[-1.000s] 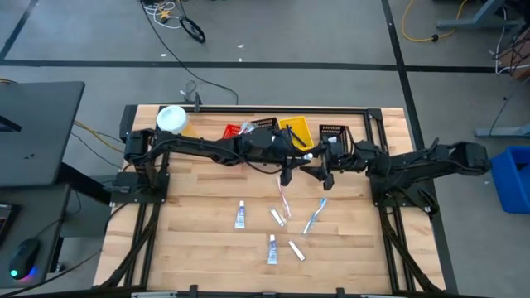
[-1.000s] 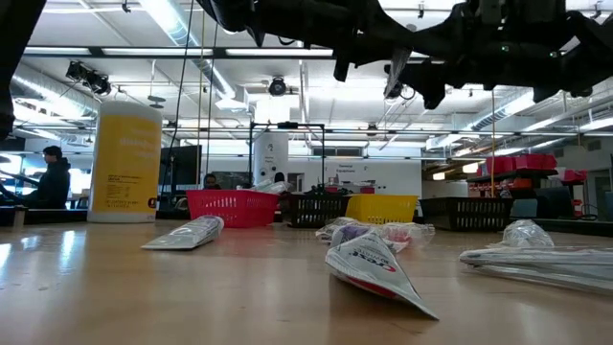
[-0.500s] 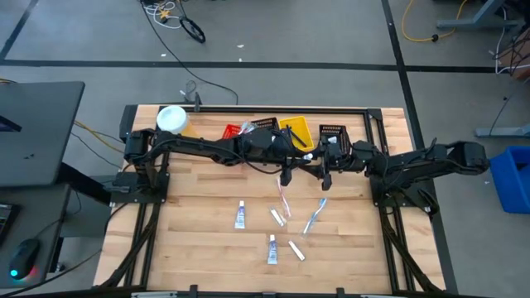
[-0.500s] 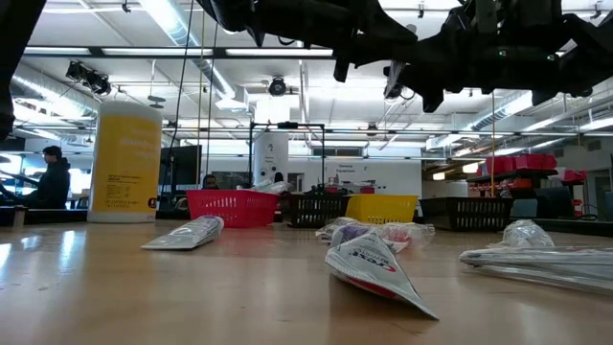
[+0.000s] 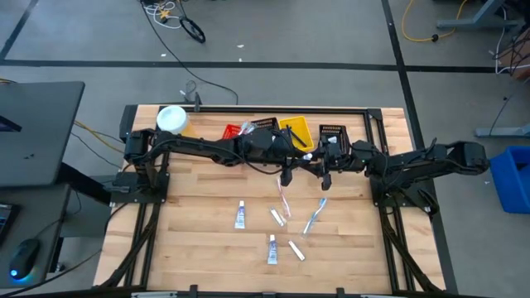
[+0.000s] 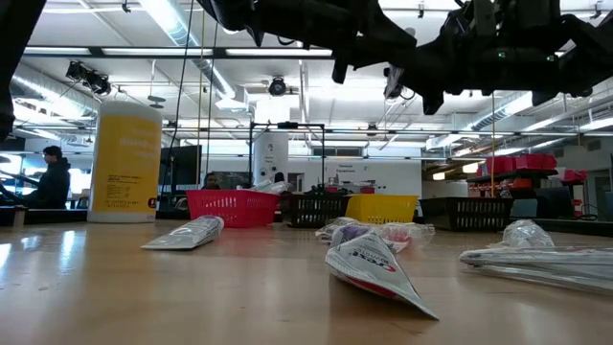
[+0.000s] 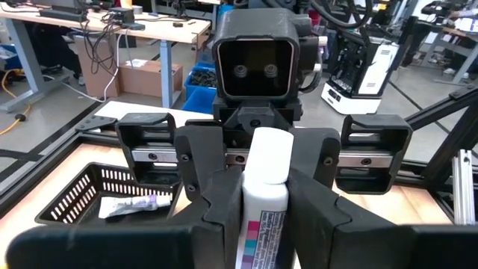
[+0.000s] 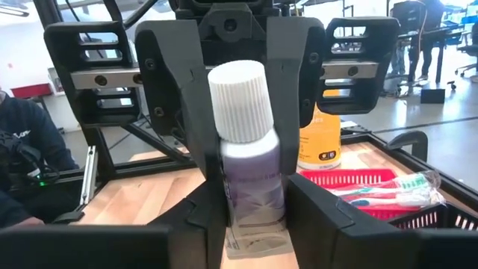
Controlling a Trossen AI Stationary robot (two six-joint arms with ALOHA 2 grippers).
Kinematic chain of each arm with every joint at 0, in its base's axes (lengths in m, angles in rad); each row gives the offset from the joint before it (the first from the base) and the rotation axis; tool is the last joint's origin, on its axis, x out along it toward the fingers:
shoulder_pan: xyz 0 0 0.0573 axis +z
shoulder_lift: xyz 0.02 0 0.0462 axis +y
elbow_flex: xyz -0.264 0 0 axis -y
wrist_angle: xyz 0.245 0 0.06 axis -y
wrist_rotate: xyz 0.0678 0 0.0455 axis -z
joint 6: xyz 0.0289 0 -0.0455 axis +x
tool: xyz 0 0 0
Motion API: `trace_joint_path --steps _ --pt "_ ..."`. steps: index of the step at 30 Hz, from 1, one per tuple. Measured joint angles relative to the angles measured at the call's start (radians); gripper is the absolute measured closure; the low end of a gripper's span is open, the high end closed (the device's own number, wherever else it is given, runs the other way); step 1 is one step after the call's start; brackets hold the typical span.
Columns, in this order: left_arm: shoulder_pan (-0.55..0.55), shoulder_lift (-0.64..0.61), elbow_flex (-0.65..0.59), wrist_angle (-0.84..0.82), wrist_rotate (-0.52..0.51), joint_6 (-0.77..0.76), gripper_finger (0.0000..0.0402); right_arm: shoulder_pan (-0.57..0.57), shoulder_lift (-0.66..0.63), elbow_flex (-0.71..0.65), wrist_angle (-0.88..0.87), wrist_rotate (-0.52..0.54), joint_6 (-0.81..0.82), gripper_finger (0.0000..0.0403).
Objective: Pick & Place Travel size toiletries
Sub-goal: Put the purple toothpaste into the right black bin
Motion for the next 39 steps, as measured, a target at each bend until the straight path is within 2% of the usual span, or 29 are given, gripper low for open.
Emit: trace_joint_path --steps 13,19,23,27,30,36,39 --pt "-0.004 0.000 0.001 -0.036 -0.016 -0.023 0.0295 -0.001 0.000 0.000 -0.031 0.001 0.010 0.0295" --pt "-0.003 0.000 0.001 -0.060 -0.073 -0.022 0.0273 -0.029 -0.001 0.000 -0.054 0.024 0.011 0.0295" --pt "-0.003 0.000 0.000 -0.099 -0.138 -0.010 0.0254 -0.064 -0.021 0.000 -0.149 0.024 0.010 0.0295" --pt "-0.005 0.000 0.000 -0.141 -0.298 -0.076 0.0239 -0.104 -0.073 0.000 -0.314 0.032 0.011 0.0295" --pt "-0.010 0.000 0.018 -0.206 -0.396 -0.109 0.0238 -0.125 -0.131 0.002 -0.481 0.123 -0.012 0.0295" --pt "-0.012 0.000 0.047 -0.339 -0.411 -0.080 0.0243 -0.203 -0.211 0.187 -1.099 0.347 -0.036 0.0295" --pt "-0.012 0.000 0.047 -0.358 -0.421 -0.083 0.0244 -0.245 -0.195 0.263 -1.280 0.470 -0.018 0.0295"
